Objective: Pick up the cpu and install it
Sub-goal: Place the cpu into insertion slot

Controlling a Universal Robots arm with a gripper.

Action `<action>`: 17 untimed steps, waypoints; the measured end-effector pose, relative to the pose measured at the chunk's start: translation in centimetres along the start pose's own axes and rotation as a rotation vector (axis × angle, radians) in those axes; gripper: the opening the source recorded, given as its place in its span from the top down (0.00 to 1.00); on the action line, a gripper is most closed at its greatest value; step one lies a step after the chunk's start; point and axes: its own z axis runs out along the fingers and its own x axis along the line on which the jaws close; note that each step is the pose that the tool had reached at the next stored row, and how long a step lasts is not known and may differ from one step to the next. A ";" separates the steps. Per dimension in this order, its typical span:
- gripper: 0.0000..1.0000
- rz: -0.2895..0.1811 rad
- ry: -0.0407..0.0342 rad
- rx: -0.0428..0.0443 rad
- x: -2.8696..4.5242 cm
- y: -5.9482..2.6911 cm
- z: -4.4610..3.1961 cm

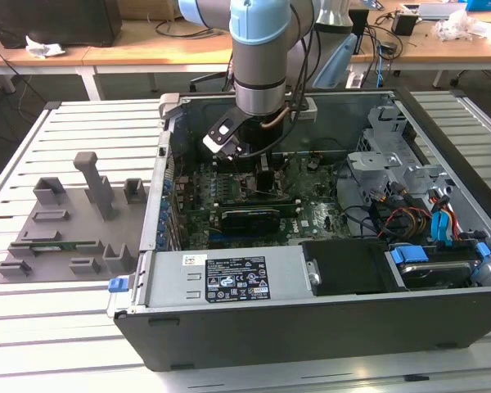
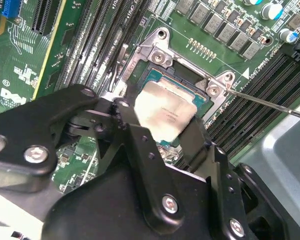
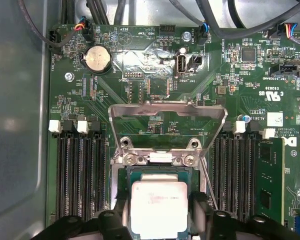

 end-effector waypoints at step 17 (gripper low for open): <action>0.38 0.000 0.0003 -0.0002 0.02 0.04 -0.82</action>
